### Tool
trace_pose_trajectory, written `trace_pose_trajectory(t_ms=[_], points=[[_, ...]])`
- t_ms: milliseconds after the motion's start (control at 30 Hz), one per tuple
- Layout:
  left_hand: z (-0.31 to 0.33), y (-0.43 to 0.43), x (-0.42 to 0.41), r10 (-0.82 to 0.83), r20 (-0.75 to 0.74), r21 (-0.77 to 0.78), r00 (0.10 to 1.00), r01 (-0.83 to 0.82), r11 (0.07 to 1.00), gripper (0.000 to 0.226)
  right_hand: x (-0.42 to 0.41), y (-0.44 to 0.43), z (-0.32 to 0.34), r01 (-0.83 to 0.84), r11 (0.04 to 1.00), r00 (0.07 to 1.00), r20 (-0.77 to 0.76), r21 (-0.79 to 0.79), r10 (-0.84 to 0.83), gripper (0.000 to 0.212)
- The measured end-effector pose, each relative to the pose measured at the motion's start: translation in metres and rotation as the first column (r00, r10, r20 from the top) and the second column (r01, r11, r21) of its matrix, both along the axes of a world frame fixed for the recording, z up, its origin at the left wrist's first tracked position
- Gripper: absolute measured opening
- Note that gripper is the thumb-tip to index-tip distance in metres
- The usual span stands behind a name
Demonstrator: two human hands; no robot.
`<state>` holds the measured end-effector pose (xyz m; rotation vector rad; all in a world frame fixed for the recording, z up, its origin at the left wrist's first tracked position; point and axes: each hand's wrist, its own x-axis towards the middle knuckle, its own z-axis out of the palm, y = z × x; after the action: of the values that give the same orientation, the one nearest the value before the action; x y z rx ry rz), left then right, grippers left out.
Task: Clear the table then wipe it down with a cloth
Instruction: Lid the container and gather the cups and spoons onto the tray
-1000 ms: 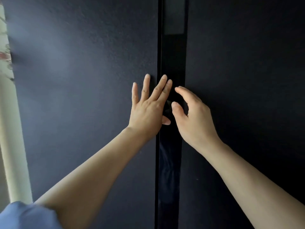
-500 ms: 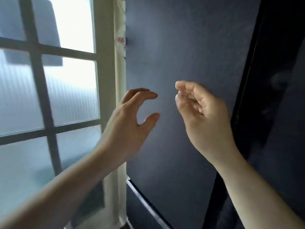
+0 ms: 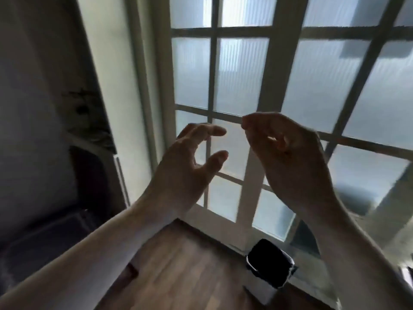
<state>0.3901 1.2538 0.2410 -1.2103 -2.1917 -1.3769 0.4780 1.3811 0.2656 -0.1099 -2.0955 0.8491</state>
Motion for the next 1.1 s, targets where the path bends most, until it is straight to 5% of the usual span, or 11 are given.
trace_pose_trajectory(t_ms=[233,433,800,967,1100], points=[[-0.024,-0.209,-0.016,0.388,0.106,0.038,0.916,-0.393,0.919,0.025,-0.095,-0.177,-0.016,-0.486,0.874,0.867,0.114,-0.03,0.486,0.021],[-0.041,-0.384,-0.004,0.688,0.161,0.073,0.707,-0.704,0.706,0.022,-0.139,-0.361,-0.035,-0.755,0.656,0.644,0.183,-0.005,0.742,0.022],[-0.077,-0.586,0.019,0.926,0.248,-0.007,0.286,-0.955,0.296,0.024,-0.183,-0.593,-0.072,-0.96,0.246,0.201,0.289,-0.13,0.936,0.024],[-0.099,-0.651,0.001,0.96,0.272,-0.115,0.069,-0.988,0.103,0.025,-0.228,-0.674,-0.094,-0.979,0.103,0.037,0.341,-0.179,0.939,0.027],[-0.102,-0.69,-0.014,0.958,0.285,-0.169,-0.006,-0.985,0.044,0.031,-0.257,-0.724,-0.102,-0.984,0.042,-0.026,0.378,-0.171,0.926,0.029]])
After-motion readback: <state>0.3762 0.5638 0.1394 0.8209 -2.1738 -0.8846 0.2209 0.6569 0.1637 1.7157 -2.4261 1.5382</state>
